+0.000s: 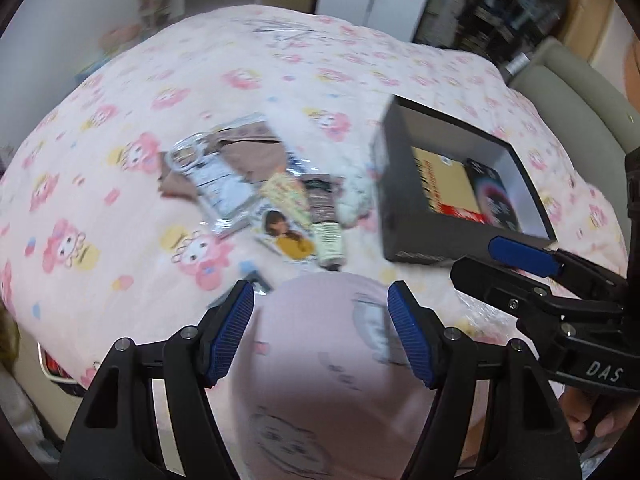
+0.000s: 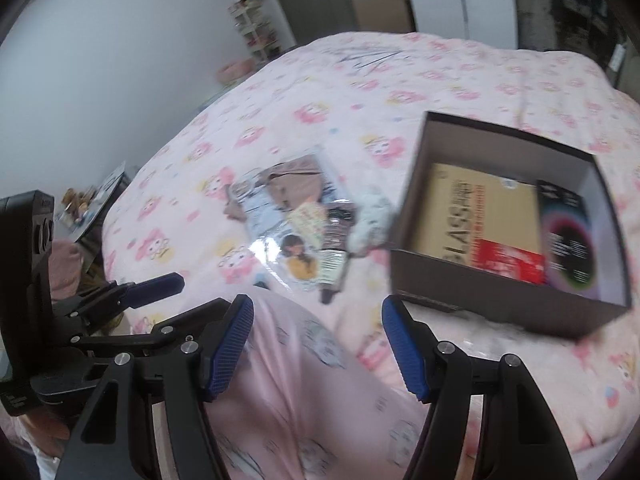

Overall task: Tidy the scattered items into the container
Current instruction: 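Lift the left gripper out of the box and move it to the pile, then close the left gripper on the clear phone case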

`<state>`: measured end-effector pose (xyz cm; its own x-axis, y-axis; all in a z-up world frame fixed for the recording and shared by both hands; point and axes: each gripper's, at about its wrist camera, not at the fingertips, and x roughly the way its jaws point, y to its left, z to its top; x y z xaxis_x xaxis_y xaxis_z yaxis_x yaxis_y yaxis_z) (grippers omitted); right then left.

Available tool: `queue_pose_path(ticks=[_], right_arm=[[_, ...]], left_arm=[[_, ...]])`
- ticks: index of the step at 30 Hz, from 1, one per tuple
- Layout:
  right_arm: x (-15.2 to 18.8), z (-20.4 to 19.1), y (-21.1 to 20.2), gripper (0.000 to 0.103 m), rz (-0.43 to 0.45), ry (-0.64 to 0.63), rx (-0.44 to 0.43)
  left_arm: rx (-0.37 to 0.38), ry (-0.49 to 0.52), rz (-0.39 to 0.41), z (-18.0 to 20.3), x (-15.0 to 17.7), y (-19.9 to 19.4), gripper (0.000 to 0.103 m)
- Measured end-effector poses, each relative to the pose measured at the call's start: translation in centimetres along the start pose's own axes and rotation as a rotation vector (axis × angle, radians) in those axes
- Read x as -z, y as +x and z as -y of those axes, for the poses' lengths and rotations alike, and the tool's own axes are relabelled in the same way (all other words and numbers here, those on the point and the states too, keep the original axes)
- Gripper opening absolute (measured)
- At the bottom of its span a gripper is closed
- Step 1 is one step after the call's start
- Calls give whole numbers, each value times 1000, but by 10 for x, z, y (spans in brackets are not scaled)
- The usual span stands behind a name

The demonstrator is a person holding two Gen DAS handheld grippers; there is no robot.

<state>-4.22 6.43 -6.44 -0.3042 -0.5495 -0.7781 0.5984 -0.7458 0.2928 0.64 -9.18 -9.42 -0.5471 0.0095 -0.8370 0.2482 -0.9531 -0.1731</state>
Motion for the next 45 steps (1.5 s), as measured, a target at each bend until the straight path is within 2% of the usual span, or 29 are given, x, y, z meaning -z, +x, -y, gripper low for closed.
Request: queue_pose_path(ticks=[4, 11, 26, 30, 33, 36, 39, 41, 42, 45], right_arm=[[-15, -8, 33, 61, -34, -21, 19], [-46, -19, 85, 59, -111, -28, -16], [-82, -24, 179, 59, -244, -43, 14], [-94, -25, 207, 59, -294, -59, 1], [-104, -24, 222, 58, -309, -37, -33], [-116, -26, 234, 56, -320, -72, -12], [-118, -27, 248, 52, -363, -99, -18], [-115, -30, 257, 49, -385, -116, -34], [-114, -33, 260, 49, -383, -137, -41], [-116, -43, 264, 43, -389, -194, -61]], left_arm=[[17, -82, -7, -32, 0, 10, 71], [13, -178, -21, -77, -9, 33, 71], [12, -250, -69, -114, -39, 103, 71], [19, -319, -86, -130, -43, 126, 64], [23, -388, -104, -145, -44, 143, 49], [64, -470, -96, -158, -45, 156, 48], [143, -532, -85, -165, -44, 166, 48], [167, -539, -93, -164, -44, 171, 46], [175, -537, -94, -162, -44, 171, 39], [187, -537, -76, -164, -45, 172, 38]])
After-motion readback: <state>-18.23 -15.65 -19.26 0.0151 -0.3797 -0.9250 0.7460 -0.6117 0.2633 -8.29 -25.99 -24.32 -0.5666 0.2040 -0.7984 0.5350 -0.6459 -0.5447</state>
